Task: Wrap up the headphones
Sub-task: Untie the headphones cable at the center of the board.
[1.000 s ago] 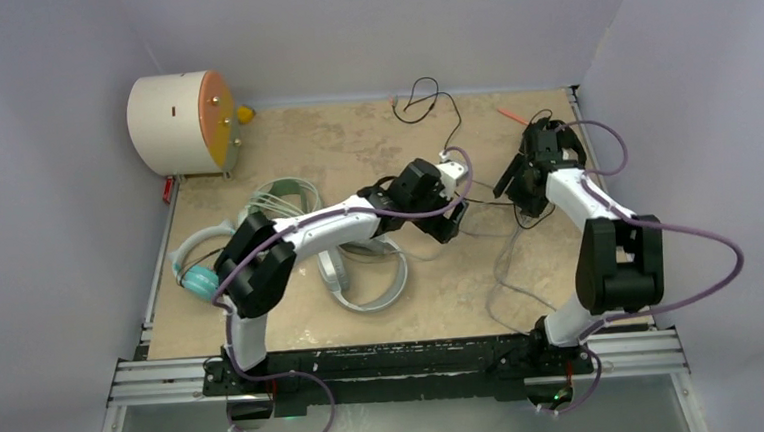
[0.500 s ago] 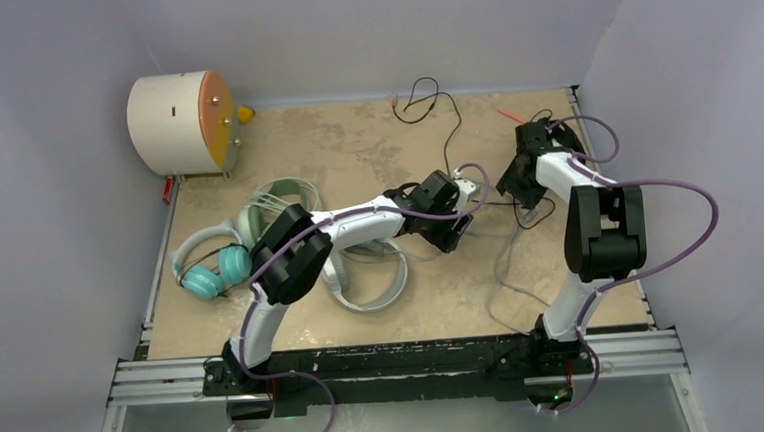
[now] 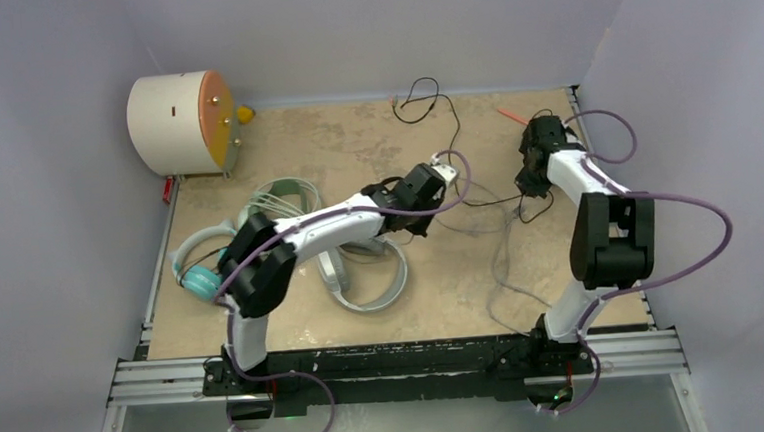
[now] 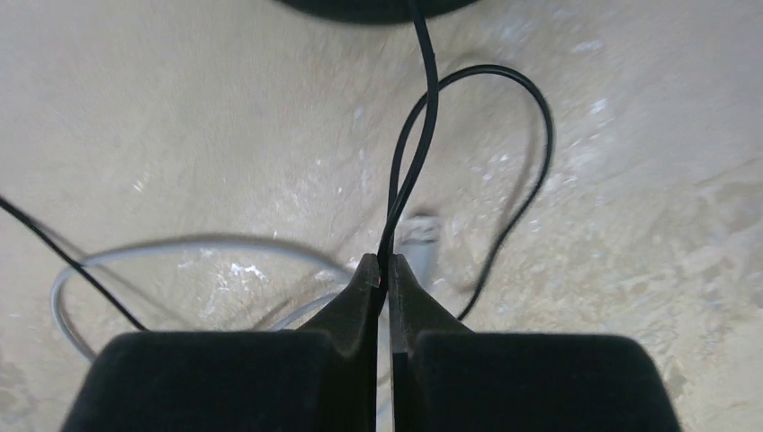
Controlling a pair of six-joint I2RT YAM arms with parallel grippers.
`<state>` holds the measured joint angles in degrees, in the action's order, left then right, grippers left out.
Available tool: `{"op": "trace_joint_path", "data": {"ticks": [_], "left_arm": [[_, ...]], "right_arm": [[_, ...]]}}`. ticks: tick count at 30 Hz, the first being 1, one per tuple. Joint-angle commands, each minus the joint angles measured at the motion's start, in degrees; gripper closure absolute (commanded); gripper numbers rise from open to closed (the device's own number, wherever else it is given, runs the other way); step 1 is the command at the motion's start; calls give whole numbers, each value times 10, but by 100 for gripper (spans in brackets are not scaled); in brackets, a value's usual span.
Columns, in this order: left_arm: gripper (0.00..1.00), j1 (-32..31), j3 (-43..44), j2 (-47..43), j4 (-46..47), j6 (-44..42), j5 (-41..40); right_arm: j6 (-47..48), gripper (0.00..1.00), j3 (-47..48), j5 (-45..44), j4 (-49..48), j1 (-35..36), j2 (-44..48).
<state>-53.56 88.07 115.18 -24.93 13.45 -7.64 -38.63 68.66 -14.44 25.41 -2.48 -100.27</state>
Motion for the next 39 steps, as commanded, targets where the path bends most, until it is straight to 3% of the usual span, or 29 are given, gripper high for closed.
{"op": "trace_joint_path", "data": {"ticks": [1, 7, 13, 17, 20, 22, 25, 27, 33, 39], "left_arm": [[100, 28, -47, -146, 7, 42, -65], [100, 98, -158, -278, 2, 118, -63], [100, 156, -264, -420, 38, 171, -107], [100, 176, -267, -442, 14, 195, -150], [100, 191, -251, -431, -10, 209, -166], [100, 194, -247, -426, -4, 201, -158], [100, 194, -247, -420, 25, 181, -121], [100, 194, -249, -418, 45, 173, -93], [100, 194, -245, -409, 62, 151, -75], [100, 194, -249, -403, 63, 150, -61]], "right_arm": [[-4, 100, 32, -12, 14, -44, 54], [-14, 100, 74, 22, 23, -112, 56], [-118, 100, 131, -31, 126, -146, 32], [-174, 100, 130, -31, 162, -168, 29], [-126, 100, 110, 13, 107, -172, 35], [-22, 88, 87, 86, 24, -171, 44], [61, 40, 52, 227, -55, -163, 59], [86, 30, 40, 257, -61, -143, 69], [132, 29, 14, 205, -27, -34, 110], [54, 34, -95, 186, -49, 67, 173]]}}
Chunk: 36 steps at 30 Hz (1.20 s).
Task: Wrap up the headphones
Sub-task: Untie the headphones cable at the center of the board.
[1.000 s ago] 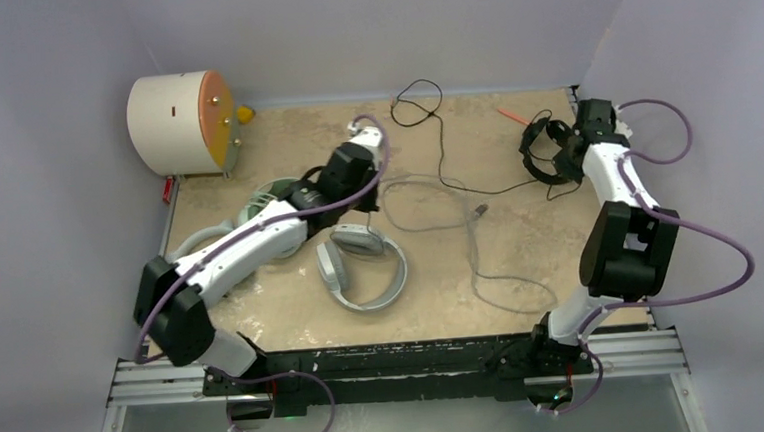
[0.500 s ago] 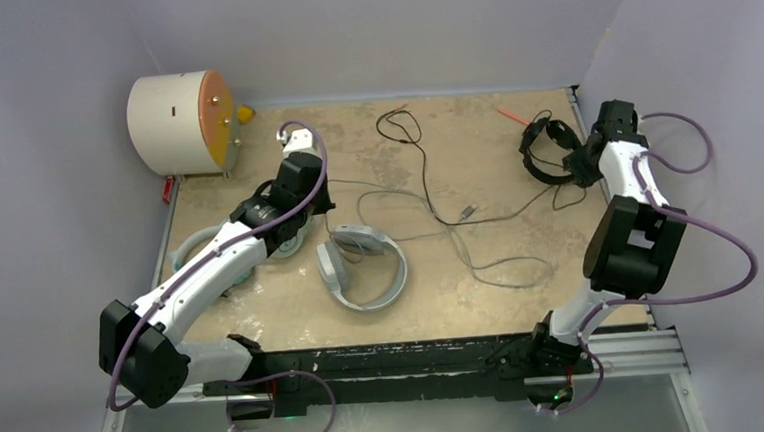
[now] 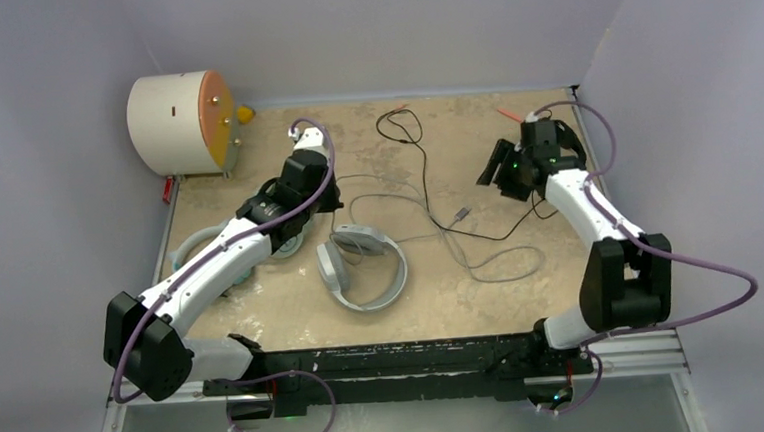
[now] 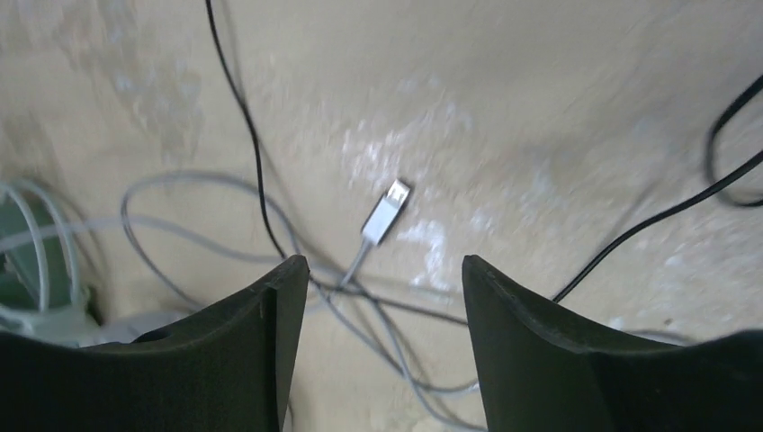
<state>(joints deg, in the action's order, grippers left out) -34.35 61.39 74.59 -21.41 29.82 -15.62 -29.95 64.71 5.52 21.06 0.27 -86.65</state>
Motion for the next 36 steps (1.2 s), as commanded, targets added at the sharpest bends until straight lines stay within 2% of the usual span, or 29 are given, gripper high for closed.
{"op": "trace_joint_path", "data": {"ticks": [1, 4, 6, 8, 13, 23, 31, 36], "left_arm": [[100, 2, 16, 4, 31, -14, 26], [100, 2, 13, 8, 37, -19, 51], [100, 2, 13, 11, 38, -23, 61], [100, 2, 11, 11, 39, -20, 61], [100, 2, 3, 12, 50, -9, 55], [100, 2, 7, 17, 47, -7, 51], [100, 2, 7, 17, 44, -12, 54], [100, 2, 8, 19, 44, -13, 56]], "right_arm": [[-37, 36, -71, -3, -20, 51, 48], [36, 46, -128, 99, -105, 80, 89], [100, 44, -154, 145, -135, 88, 103], [151, 42, -149, 150, -113, 99, 95], [218, 43, -128, 71, -76, 145, 42], [262, 52, -67, -127, -26, 245, -48], [270, 55, -39, -159, -5, 264, -98], [267, 57, -31, -127, -5, 268, -119]]}}
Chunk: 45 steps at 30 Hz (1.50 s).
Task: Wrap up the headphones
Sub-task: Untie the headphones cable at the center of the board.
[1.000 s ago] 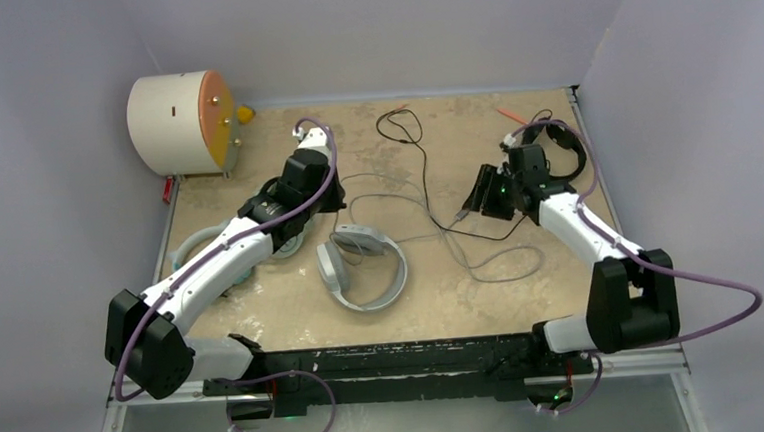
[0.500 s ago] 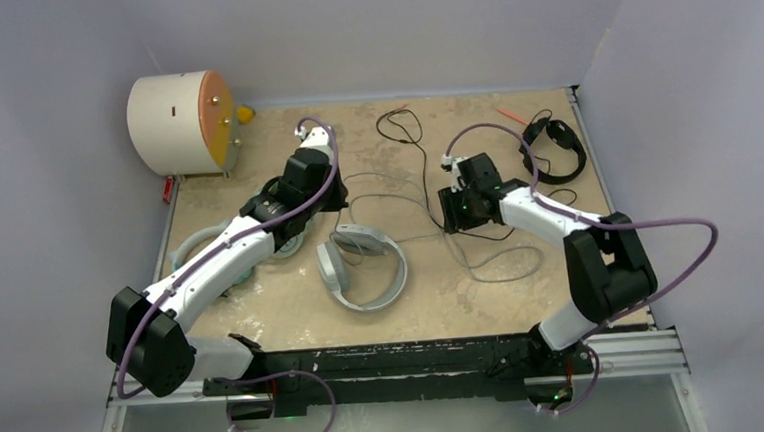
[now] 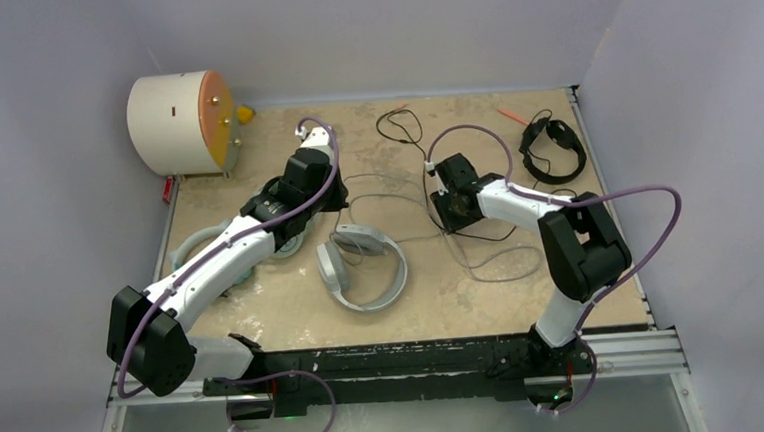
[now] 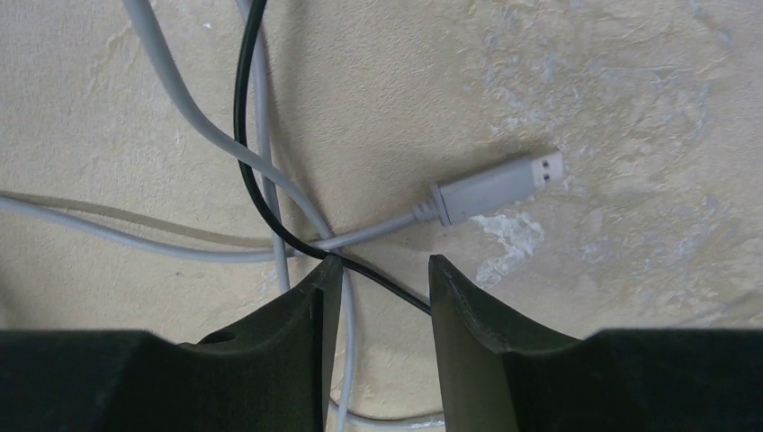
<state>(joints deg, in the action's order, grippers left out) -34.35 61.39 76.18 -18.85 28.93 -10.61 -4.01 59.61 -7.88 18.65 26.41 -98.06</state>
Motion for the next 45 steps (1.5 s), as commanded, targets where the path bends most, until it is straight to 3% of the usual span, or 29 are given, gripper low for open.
{"op": "trace_joint_path", "data": {"ticks": [1, 15, 25, 27, 31, 38, 45], "left_arm": [[100, 2, 8, 4, 17, -4, 6], [100, 2, 15, 4, 13, -7, 8], [100, 2, 17, 5, 12, -6, 7], [100, 2, 18, 6, 12, -6, 5], [100, 2, 23, 10, 8, -7, -2], [100, 16, 31, 22, -6, 21, -35], [100, 43, 35, 49, -16, 57, -13]], "right_arm": [[6, 57, 21, 10, 20, 7, -7], [-5, 58, -9, 43, 9, 7, 53], [-9, 58, 10, 49, 7, 7, -10], [-12, 62, 11, 48, 5, 7, -21], [-22, 81, 19, 33, 17, 7, -20], [-45, 100, 8, 46, 32, 7, 94], [-57, 100, 36, -34, 59, -6, 181]]}}
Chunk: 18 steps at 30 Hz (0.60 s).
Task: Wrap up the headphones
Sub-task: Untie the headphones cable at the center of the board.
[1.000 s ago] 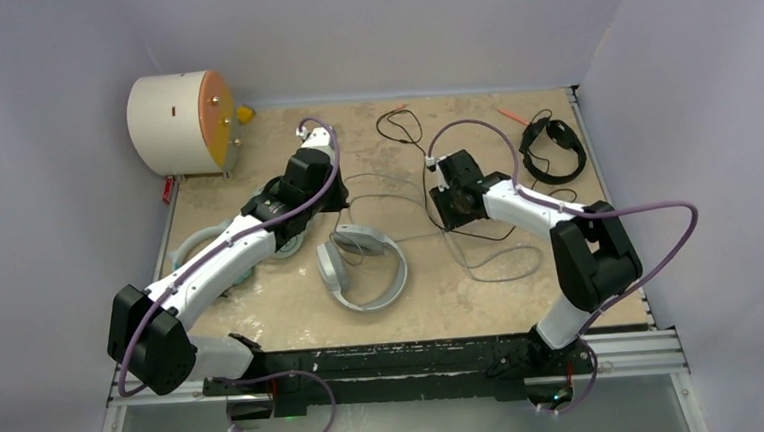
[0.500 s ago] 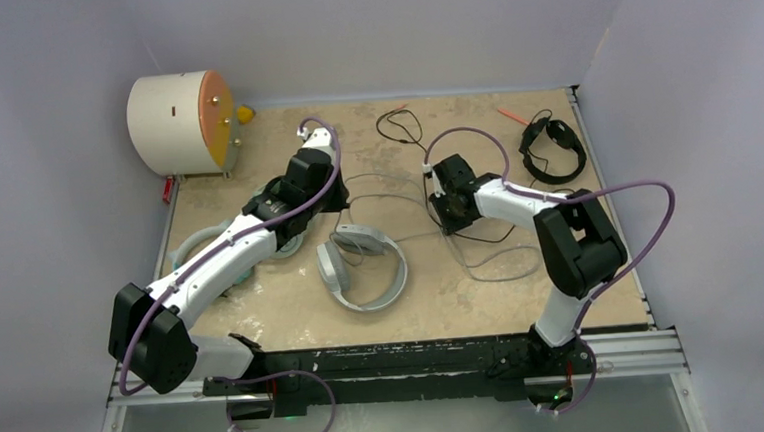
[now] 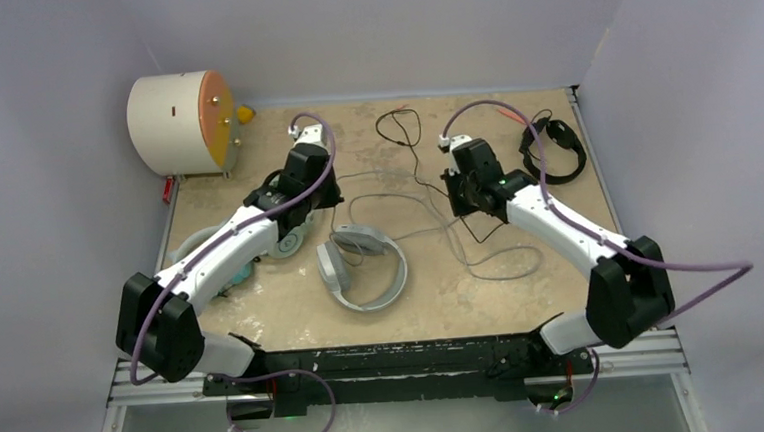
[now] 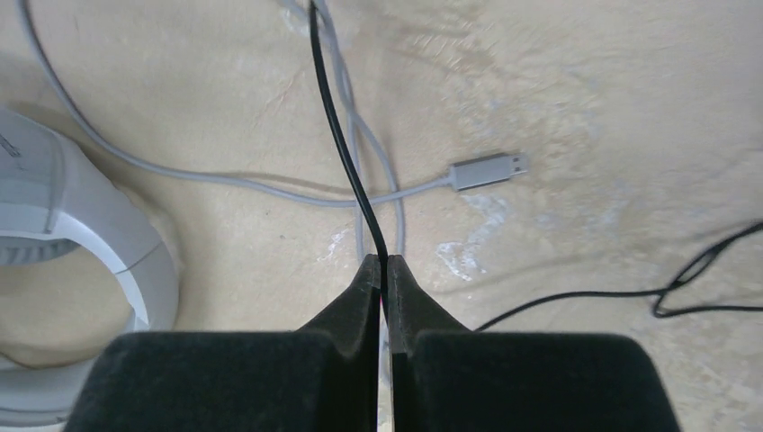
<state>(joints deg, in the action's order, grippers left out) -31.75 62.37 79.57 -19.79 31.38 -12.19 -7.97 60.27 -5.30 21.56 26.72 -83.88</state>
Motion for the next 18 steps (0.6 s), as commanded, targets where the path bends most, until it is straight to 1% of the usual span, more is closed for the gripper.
{"op": "trace_joint_path", "data": {"ticks": [1, 3, 5, 7, 9, 11, 12, 13, 15, 17, 18], "left_arm": [[100, 20, 25, 18, -11, 39, 2], [100, 29, 23, 23, -20, 59, -7], [100, 39, 21, 24, -32, 79, -16], [100, 49, 19, 23, -45, 99, -26], [100, 59, 17, 22, -57, 117, -40], [100, 67, 16, 18, -69, 137, -55], [100, 69, 15, 15, -75, 145, -68], [100, 70, 13, 10, -78, 150, -76], [100, 70, 6, 0, -72, 149, -81], [100, 70, -3, -9, -57, 136, -74], [100, 70, -7, -12, -47, 124, -61]], "right_arm": [[-21, 100, 35, -62, 31, -23, 50], [-38, 100, 47, -43, 32, -75, 70], [-55, 100, 63, -17, 32, -144, 85], [-81, 100, 88, -12, 38, -218, 91], [-134, 100, 123, -12, 56, -304, 87], [-218, 100, 168, -43, 91, -384, 66], [-243, 100, 185, -55, 115, -423, 53], [-249, 100, 200, -55, 119, -438, 39], [-238, 100, 220, -44, 116, -443, 11], [-217, 98, 229, 3, 102, -443, -13], [-198, 87, 233, 16, 95, -443, -25]]}}
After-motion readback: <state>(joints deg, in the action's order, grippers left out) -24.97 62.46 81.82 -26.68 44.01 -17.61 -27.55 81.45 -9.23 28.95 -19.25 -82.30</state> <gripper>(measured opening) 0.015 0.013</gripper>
